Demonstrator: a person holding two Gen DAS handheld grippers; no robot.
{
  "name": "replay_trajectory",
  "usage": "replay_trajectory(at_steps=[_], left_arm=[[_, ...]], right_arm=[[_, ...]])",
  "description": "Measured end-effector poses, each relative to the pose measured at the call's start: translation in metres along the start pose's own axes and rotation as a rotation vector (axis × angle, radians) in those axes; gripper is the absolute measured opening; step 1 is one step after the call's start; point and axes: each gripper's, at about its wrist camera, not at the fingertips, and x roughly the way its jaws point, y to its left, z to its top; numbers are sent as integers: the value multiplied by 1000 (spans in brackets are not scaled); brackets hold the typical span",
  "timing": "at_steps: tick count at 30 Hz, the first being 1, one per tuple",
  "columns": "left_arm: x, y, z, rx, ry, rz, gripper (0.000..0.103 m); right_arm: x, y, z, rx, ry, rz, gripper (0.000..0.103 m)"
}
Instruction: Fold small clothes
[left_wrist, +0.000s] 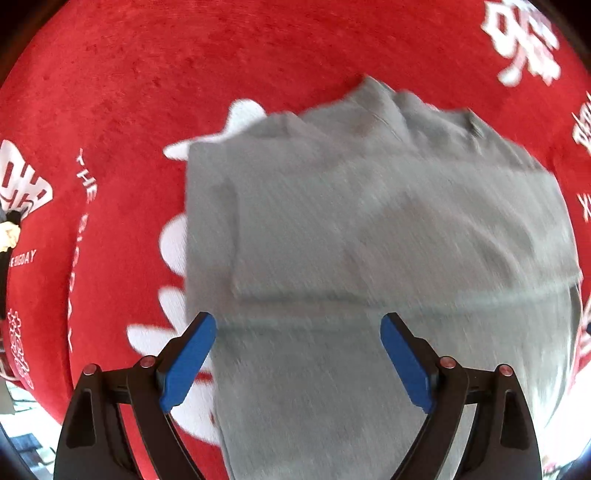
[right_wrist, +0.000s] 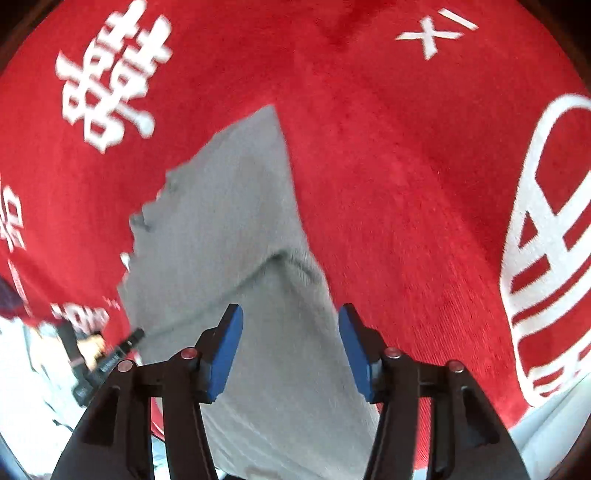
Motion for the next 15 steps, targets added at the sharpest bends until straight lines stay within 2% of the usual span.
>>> replay_trajectory(at_steps=[2, 8, 15], left_arm=[[-3, -8, -13, 22, 30, -19, 92], [-8, -32, -46, 69, 104, -68, 92], [-7, -54, -63, 84, 146, -92, 92]], right_arm=[[8, 14, -9, -42, 27, -23, 63], [26, 57, -34, -200, 87, -61, 64], [45, 90, -54, -365, 149, -106, 67]])
